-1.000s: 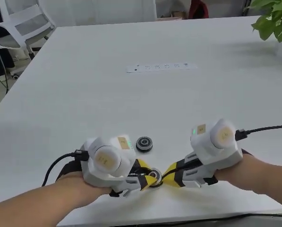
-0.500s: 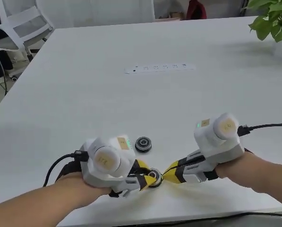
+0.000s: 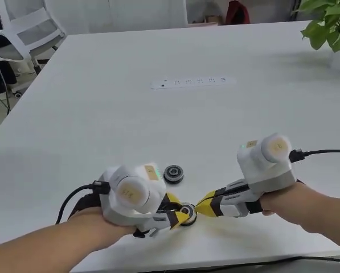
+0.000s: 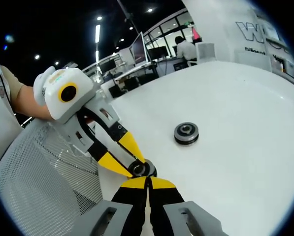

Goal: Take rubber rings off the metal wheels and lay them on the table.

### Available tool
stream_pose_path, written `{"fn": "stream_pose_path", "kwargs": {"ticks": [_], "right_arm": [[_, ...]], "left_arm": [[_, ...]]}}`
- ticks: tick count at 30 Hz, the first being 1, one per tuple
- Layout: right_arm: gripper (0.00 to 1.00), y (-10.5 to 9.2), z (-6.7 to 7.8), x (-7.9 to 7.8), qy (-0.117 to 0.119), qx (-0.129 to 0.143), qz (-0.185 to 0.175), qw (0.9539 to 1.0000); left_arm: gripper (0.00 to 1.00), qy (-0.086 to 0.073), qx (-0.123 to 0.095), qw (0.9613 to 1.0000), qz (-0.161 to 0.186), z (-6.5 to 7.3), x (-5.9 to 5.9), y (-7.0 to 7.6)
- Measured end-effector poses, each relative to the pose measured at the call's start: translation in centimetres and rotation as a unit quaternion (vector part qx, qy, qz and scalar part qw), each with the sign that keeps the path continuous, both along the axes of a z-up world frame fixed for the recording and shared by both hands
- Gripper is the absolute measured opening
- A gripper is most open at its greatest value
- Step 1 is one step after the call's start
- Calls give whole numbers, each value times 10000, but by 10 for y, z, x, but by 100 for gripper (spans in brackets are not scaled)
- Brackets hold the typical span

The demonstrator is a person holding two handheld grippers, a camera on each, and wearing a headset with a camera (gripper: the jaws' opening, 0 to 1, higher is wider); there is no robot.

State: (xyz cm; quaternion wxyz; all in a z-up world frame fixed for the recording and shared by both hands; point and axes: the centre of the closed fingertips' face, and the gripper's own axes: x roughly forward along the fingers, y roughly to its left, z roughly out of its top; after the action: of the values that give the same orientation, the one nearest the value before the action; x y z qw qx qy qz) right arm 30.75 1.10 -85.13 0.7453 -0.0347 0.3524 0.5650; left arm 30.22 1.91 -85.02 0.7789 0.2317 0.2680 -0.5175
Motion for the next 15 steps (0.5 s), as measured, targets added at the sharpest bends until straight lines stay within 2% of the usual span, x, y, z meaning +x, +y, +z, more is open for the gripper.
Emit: {"fn": "stream_pose_path", "kwargs": {"ticks": [15], "right_arm": [[0,3,2,-3,92,20,-19,10000]], "left_arm": [[12,-4,71,10000,39,0,1,0]]}}
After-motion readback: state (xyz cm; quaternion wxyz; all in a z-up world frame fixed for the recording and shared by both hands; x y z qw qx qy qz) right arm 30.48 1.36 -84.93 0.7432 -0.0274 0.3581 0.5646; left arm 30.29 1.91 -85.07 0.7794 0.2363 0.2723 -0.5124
